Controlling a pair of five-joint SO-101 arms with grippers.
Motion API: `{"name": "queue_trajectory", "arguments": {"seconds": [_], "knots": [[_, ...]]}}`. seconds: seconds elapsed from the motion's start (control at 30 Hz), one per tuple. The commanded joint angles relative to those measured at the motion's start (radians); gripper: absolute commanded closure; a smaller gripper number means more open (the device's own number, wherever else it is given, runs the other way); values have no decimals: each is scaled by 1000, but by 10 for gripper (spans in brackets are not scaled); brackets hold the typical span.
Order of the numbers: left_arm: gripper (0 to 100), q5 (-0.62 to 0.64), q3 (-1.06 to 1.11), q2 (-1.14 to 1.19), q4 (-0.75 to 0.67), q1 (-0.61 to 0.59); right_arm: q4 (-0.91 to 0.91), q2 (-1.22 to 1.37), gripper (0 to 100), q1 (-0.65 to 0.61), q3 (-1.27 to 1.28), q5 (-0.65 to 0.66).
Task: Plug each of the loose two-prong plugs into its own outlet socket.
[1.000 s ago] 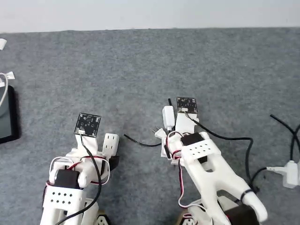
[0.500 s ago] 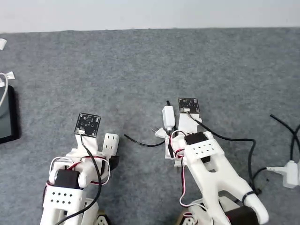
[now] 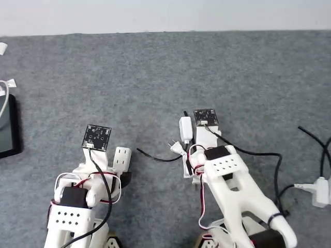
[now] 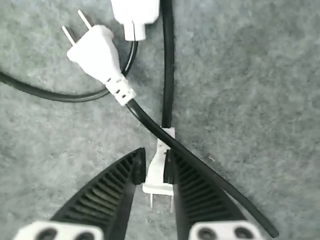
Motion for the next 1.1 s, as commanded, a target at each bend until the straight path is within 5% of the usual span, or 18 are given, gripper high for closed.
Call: {"name": "queue_trajectory", "arguments": {"seconds": [0.0, 0.57, 1.07], "knots": [[782, 0, -10, -9, -29, -5, 8, 50, 929, 12, -52, 20], [782, 0, -8, -9, -29, -5, 19, 134, 929, 97, -87, 97], [782, 0, -8, -14, -29, -6, 8, 136, 929, -70, -71, 92]]}}
